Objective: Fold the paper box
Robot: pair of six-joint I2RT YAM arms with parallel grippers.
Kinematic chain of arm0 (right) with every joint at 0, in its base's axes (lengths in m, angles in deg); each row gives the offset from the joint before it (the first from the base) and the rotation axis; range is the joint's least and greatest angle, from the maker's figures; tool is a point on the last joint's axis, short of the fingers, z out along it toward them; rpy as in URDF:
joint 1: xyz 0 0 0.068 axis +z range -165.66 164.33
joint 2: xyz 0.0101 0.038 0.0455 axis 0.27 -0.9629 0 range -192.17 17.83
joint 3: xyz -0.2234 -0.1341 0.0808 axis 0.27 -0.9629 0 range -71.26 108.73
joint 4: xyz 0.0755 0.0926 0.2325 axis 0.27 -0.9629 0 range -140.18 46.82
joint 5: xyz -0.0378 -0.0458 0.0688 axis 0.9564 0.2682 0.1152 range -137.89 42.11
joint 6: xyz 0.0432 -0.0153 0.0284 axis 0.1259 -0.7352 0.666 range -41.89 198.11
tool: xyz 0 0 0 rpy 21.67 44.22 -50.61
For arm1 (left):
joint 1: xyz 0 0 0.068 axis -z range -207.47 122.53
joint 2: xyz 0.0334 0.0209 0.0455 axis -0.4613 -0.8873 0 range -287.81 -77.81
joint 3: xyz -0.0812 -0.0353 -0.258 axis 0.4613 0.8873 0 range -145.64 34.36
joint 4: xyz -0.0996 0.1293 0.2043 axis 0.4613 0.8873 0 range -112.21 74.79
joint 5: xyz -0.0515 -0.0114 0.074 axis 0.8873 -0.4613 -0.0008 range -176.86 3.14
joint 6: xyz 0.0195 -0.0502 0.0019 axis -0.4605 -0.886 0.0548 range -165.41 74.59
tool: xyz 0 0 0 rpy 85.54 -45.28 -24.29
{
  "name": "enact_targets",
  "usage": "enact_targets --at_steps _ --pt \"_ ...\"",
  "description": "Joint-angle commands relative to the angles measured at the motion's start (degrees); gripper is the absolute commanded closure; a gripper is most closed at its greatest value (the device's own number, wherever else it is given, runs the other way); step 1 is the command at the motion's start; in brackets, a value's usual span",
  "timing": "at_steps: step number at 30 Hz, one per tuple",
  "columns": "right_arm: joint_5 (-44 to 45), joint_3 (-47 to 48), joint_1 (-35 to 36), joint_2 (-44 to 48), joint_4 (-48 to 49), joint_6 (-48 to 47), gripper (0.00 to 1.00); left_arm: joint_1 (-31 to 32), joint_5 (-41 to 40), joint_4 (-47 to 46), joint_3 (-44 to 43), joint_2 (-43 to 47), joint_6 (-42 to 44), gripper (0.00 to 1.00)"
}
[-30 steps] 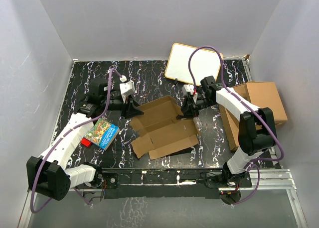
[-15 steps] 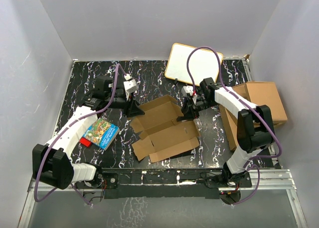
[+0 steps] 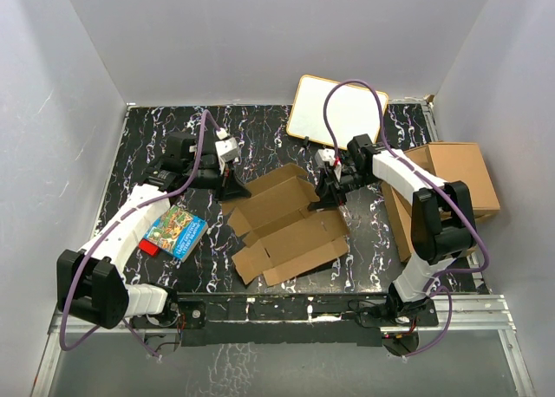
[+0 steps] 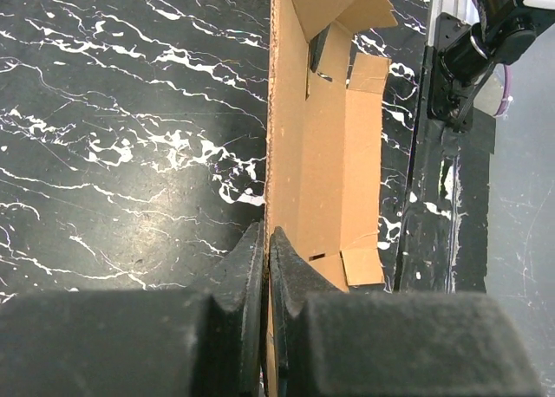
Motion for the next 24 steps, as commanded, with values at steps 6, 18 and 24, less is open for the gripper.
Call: enact_targets --at_steps 6,18,24 --pt "0.5 4.6 -6.2 3.8 2.8 6.5 0.48 -0.1 -6.5 -4.9 4.9 8.4 -13.0 1.00" --pt "12.9 -22.0 -9.3 28.3 43.8 40.8 0.14 0.1 -21.2 -8.5 12.6 18.6 -36.4 1.00" --pt "19.2 -21.9 -13.1 27.4 48.7 48.1 0.14 0.0 -22.8 -7.3 12.0 17.4 -35.5 1.00"
